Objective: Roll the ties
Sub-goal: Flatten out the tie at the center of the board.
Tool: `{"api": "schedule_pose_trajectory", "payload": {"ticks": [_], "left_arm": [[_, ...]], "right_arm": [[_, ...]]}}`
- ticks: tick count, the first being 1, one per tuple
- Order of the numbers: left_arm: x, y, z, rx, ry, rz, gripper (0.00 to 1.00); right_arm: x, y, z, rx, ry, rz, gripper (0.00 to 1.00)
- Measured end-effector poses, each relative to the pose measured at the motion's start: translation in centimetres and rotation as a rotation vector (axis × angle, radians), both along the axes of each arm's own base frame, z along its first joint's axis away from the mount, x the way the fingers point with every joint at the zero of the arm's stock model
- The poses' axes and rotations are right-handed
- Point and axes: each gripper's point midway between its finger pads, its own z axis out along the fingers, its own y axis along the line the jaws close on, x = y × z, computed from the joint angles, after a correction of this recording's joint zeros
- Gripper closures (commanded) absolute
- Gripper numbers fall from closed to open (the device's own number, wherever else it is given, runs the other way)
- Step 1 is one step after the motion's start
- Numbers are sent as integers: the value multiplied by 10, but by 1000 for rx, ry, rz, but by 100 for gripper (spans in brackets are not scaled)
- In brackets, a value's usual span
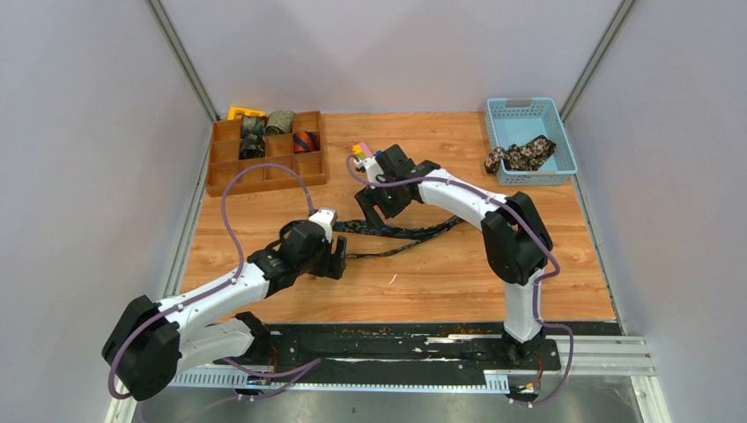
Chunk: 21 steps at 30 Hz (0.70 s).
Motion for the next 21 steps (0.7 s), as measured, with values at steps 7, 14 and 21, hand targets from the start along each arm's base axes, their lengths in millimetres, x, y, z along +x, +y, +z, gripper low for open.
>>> {"api": "schedule_pose_trajectory", "payload": {"ticks": [7,14,21], "left_arm": [[-1,-7,-4,-27,29,7,26],[0,-11,-20,-25,80,36,33],[0,-11,-26,-27,100,63,38]], "right_arm": [[4,10,-30,-26,66,50,60],[-8,15,-46,-27,157,109,96],[-27,24,-44,11,245,185,100]]}}
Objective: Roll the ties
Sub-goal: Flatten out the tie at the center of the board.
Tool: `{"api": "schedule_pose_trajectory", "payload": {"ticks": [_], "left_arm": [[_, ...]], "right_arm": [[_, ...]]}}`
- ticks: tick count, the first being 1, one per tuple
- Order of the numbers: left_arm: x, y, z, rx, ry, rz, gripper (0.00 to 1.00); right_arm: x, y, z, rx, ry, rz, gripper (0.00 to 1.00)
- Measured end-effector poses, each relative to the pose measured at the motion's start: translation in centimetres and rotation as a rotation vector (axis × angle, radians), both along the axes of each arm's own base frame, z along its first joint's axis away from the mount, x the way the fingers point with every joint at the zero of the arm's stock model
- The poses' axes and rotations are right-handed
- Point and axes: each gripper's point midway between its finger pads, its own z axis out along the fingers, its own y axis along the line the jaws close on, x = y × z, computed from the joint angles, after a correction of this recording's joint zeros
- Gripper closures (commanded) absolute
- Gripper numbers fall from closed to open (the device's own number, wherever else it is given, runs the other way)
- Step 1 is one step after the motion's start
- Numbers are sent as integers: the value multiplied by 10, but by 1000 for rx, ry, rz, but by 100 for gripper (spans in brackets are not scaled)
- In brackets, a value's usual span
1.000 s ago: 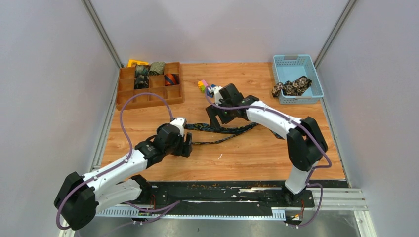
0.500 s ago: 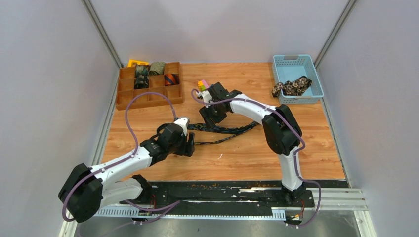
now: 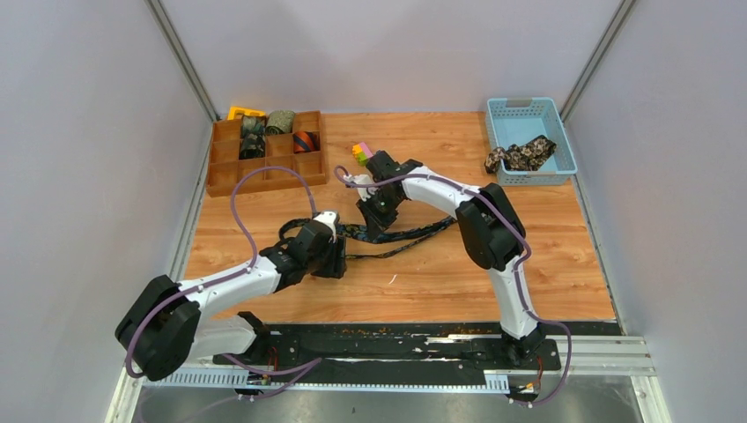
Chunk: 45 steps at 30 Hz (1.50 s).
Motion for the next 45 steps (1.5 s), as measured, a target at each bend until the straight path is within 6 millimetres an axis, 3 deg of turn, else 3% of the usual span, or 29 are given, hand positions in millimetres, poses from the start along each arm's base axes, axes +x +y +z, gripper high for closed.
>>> {"api": "schedule_pose_trajectory", "payload": {"ticks": [12,18,21,24,27,31,35,38,45], "left_arm": [[2,-2,2,-18,-2,20,46],[10,-3,0,7,0,42,48],[21,-9,6,16,-11,52,48],[36,-16,13,27,-30,61,48],[49,-21,15,38,-37,70,49],[63,-21,5,64,-11,89,49],[75,-17,-7,86,33,109,49],[88,-21,-6,77,42,114,50],[104,-27,-5,54,70,115,50]], "right_arm": [[-61,7,-5,57,224,126,100],[-69,6,-17,10,319,133,100],[-62,9,-17,3,328,133,90],[-56,9,-16,9,338,127,65],[-46,5,-8,18,331,114,48],[-20,-4,0,34,282,82,36],[5,-17,5,31,237,39,29],[23,-28,10,28,203,2,27],[39,-57,32,-8,125,-164,27]]}}
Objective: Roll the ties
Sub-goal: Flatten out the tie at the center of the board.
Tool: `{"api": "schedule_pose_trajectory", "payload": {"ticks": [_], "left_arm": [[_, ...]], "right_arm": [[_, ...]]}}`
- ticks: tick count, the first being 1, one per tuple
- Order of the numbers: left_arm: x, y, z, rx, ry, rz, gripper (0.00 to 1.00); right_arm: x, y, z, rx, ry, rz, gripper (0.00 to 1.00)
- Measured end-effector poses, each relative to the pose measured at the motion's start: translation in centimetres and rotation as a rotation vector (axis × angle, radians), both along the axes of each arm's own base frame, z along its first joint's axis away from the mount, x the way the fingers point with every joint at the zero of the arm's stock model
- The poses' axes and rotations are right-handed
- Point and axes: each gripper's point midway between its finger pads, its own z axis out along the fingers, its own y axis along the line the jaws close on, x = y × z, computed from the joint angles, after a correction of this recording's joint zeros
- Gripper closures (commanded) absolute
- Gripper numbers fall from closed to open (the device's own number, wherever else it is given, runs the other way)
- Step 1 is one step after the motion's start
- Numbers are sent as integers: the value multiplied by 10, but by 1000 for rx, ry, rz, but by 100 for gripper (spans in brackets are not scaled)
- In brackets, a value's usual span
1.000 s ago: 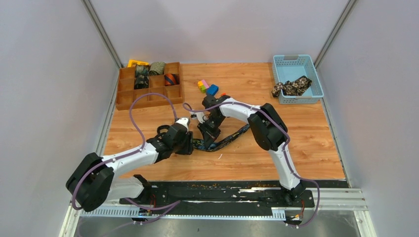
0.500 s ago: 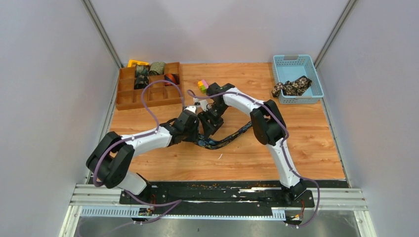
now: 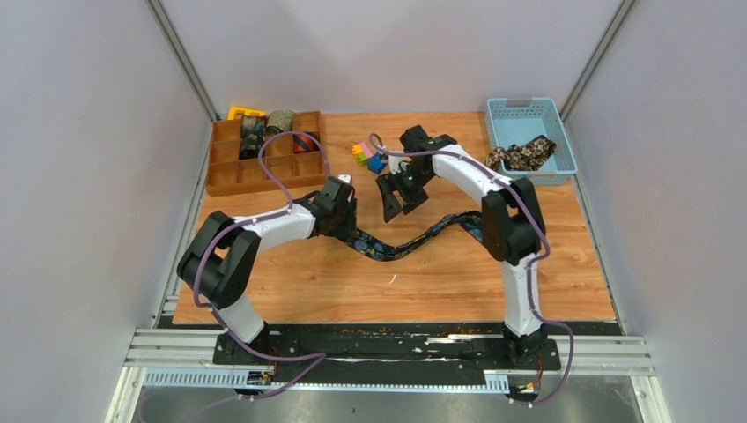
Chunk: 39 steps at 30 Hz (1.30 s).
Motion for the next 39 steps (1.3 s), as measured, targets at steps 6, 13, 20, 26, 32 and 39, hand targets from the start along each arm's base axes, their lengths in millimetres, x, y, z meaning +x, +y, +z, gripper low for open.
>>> {"api": "schedule_pose_trajectory", "payload": {"ticks": [6,13,20,26,32,39], "left_arm": [[-3,4,5,7,22,1,45],[-3,3,60,9,-111,-74,35],[-24,-58,106,-24,-277,-405,24],[-28,-116,117,-38,-330,-642,22],[-22,-185,101,-43,-333,-796,11],[-22,-228,45,-23,-238,-882,20]], "right_arm": [[-12,-55,46,-41,-169,-315,27],[-38,-134,71,-99,-396,-748,22],[-67,-212,46,-139,-425,-1056,21],[-82,-231,79,-44,-532,-1185,21],[-98,-252,138,111,-726,-1316,21],[-116,-265,157,129,-786,-1366,21]]}}
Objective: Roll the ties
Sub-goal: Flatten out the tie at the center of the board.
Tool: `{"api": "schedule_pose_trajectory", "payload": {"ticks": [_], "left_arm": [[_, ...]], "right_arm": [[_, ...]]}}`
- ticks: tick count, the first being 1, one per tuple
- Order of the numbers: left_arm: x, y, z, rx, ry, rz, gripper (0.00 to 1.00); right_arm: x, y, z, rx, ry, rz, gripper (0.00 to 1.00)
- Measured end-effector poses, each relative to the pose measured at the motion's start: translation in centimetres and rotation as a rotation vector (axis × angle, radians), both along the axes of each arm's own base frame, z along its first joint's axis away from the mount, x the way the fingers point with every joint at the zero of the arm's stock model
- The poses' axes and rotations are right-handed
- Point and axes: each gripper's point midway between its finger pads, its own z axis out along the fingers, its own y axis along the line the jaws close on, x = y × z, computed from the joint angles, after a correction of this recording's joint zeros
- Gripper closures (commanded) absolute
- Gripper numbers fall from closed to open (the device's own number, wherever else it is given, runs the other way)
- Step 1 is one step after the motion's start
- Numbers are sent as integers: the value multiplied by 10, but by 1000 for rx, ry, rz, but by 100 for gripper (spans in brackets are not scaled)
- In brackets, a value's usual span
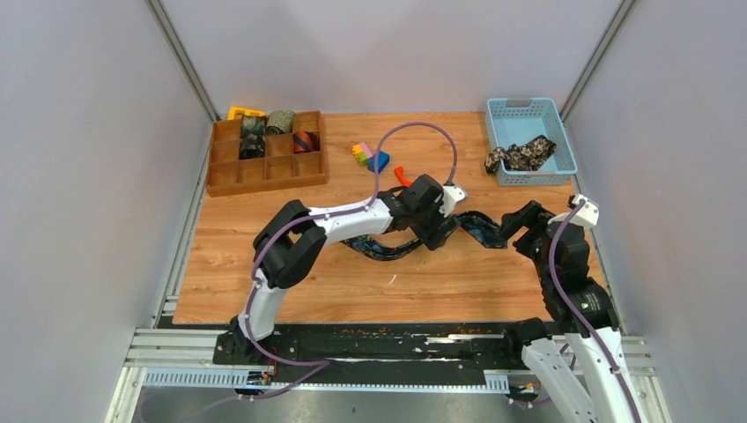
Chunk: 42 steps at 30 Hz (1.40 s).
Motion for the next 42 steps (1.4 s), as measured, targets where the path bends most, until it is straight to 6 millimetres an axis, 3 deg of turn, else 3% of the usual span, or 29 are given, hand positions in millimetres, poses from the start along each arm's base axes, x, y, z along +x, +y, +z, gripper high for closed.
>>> {"api": "schedule_pose_trajectory", "payload": {"ticks": [5,9,11,19,23,26,33,42], "left_arm": [[-1,-7,-31,41,41,-6,52],[1,-8,-42,53,56,1,88],[0,-10,-43,49,65,3,100],[-33,-22,-37,-45,264,-50,100],[-61,-25,-24,-147,500,-70,98],[-67,-15,-19,-209,660,-27,95],[-26,24,-18,-260,831,136,82],[12,33,-28,-284,902,221,61]], "right_arm": [[-4,-1,5,-4,5,2,22],[-4,0,8,0,-4,9,23],[-5,0,9,2,-9,10,23],[-5,4,10,6,-11,31,24],[-1,10,2,4,27,59,24],[6,16,-8,6,73,85,24],[18,32,-44,10,236,147,23],[31,48,-93,20,435,198,22]]}}
